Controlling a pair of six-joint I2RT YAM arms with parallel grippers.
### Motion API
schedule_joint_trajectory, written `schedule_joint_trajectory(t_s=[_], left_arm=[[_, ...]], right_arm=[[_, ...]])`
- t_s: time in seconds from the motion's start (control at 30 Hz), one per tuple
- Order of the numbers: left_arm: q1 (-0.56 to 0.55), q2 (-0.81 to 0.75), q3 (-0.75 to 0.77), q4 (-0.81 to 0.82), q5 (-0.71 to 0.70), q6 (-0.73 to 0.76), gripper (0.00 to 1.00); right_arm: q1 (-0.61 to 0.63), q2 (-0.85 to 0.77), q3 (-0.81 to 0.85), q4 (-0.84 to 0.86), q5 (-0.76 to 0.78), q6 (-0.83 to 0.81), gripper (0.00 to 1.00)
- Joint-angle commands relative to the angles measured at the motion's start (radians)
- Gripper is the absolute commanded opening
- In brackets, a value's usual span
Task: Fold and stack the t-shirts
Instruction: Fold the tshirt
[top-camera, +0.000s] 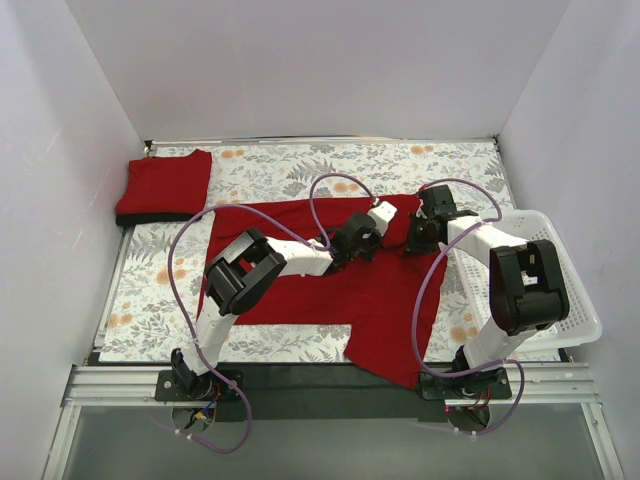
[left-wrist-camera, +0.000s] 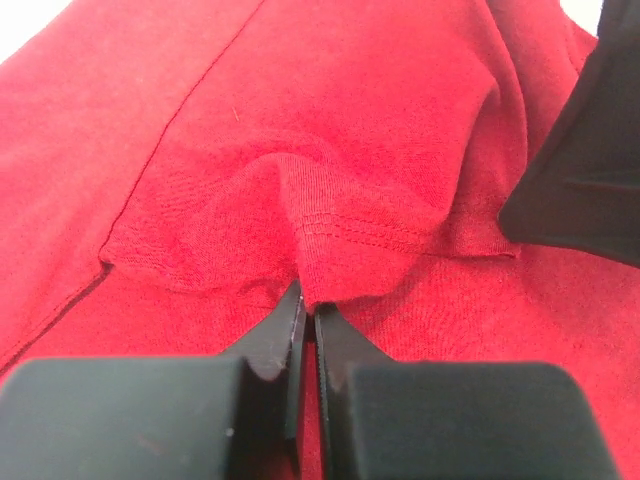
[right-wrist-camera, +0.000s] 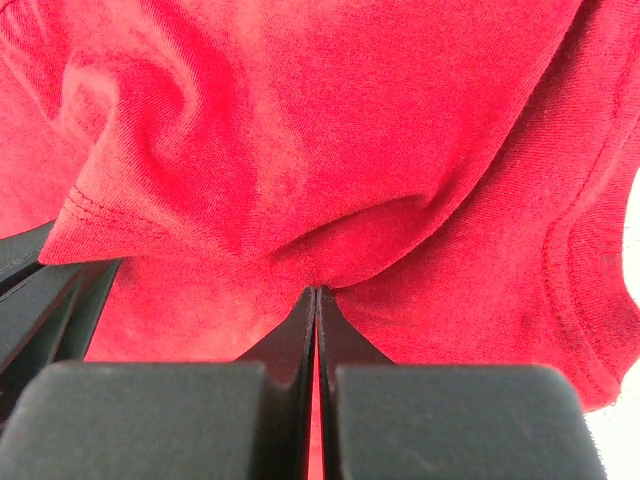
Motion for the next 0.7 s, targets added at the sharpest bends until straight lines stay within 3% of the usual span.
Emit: schedule_joint_trajectory(t_s=[0.0, 0.67], left_arm=[[-0.005, -0.026, 0.016, 0.010, -0.027, 0.037, 0.01], [-0.005, -0.102, -0.015, -0.091, -0.042, 0.414, 0.03]], right_arm=[[0.004, -0.043, 0.043, -0.003, -0.001, -0.003, 0.01], [-0.060, -0.169, 0.014, -0.140, 0.011, -0.036, 0.01]])
